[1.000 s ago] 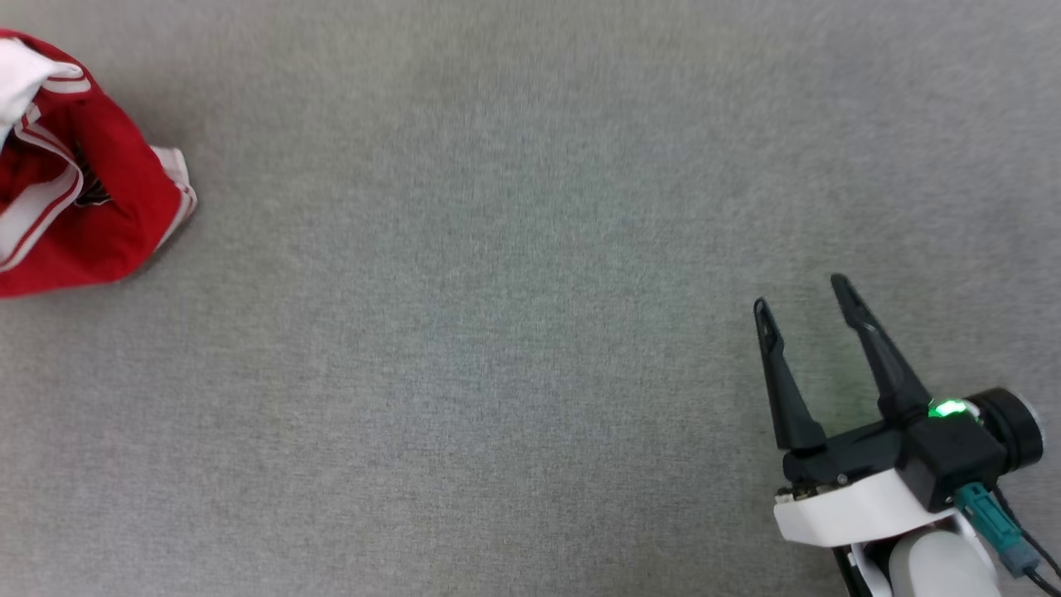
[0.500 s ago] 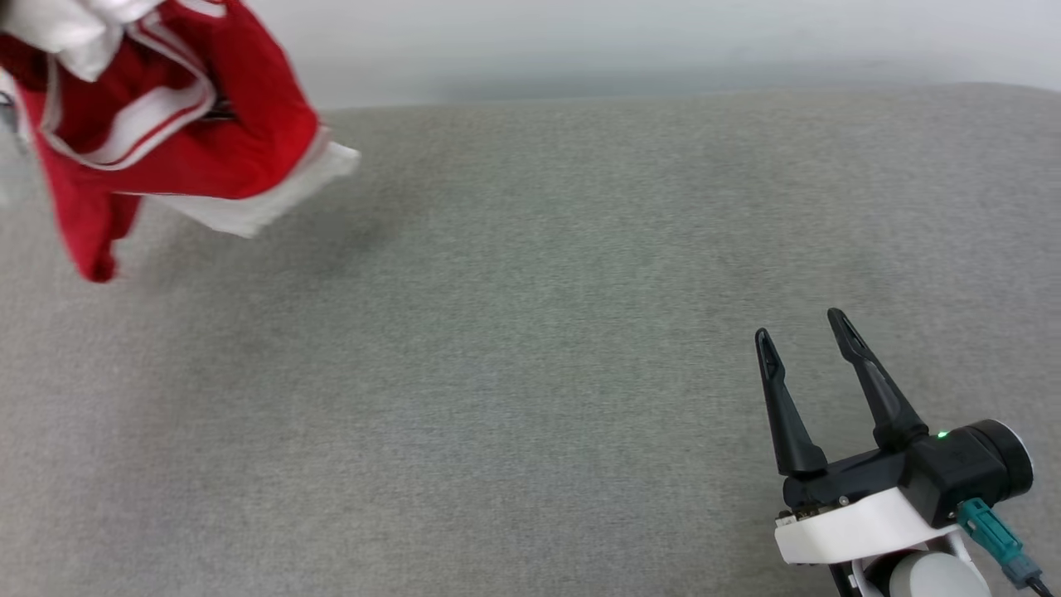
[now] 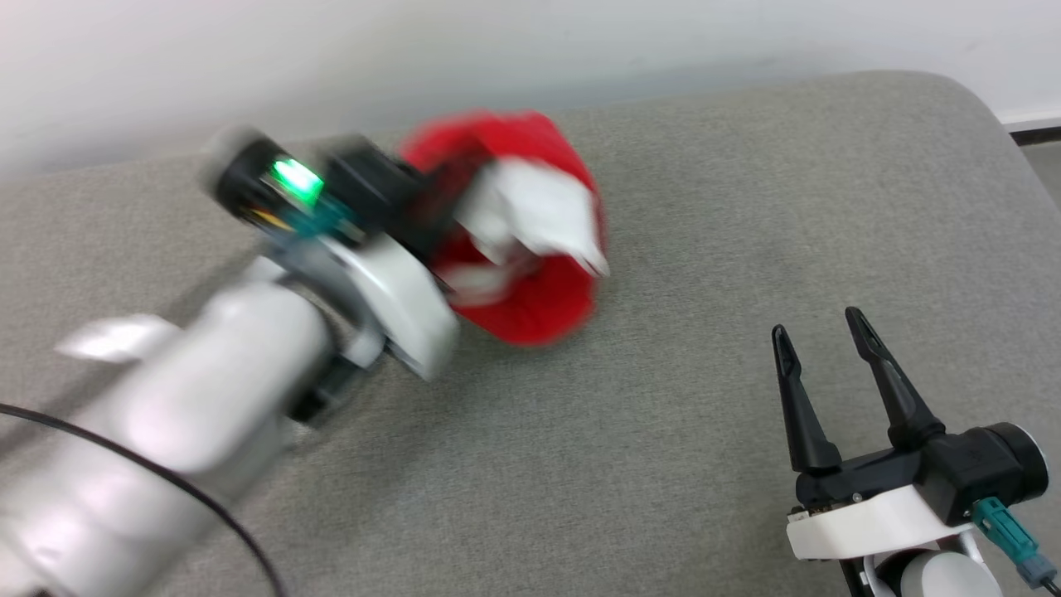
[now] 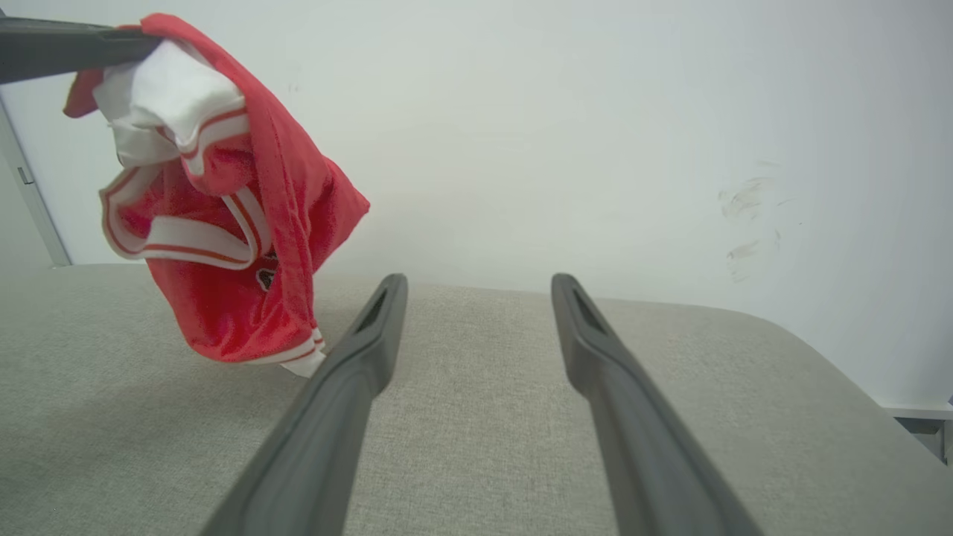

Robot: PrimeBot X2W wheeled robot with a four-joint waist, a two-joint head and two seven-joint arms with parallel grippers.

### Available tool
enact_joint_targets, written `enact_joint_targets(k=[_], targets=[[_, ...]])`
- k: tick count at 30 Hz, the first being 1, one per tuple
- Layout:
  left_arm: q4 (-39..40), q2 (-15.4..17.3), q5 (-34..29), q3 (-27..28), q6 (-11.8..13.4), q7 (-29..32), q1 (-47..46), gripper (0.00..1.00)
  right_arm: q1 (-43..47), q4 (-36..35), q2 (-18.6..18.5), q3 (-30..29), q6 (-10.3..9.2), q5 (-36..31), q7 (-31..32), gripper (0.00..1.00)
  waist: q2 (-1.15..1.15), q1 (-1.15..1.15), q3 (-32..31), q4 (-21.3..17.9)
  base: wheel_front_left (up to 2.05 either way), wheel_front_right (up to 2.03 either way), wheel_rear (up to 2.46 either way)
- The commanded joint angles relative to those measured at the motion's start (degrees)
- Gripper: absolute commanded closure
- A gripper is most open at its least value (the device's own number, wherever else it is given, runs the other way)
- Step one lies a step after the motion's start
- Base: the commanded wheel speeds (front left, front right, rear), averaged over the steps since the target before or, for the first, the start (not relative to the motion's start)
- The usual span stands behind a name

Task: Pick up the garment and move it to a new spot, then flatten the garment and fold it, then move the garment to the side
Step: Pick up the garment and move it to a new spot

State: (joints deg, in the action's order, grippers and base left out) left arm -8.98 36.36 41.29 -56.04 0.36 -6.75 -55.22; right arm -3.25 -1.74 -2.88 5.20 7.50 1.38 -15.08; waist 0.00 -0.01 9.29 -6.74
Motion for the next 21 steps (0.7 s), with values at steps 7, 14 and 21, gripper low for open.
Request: enact_joint_targets(k=[7, 14, 21], targets=[[-7.0, -16.6, -2.6, -11.3, 0.6, -2.4, 9.7, 1.0, -0.9, -0.3, 0.0, -1.3, -0.02, -0.8, -0.1, 0.0, 0.0, 0.01, 0.3, -2.5, 0.0, 0.0, 0.0], [-16.1, -25.8, -3.0, -15.3, -2.7, -4.6, 14.6, 0.0, -0.7, 0.0, 0.0, -1.8, -0.02, -0.9, -0.1, 0.0, 0.0, 0.01, 0.0, -2.3, 0.0, 0.0, 0.0], [-16.6, -24.6, -1.8, -9.5, -1.2, -8.0, 14.5, 0.0, 0.9, 0.5, 0.0, -1.9, -0.02, -1.5, -0.1, 0.0, 0.0, 0.01, -2.1, 0.4, 0.0, 0.0, 0.0]])
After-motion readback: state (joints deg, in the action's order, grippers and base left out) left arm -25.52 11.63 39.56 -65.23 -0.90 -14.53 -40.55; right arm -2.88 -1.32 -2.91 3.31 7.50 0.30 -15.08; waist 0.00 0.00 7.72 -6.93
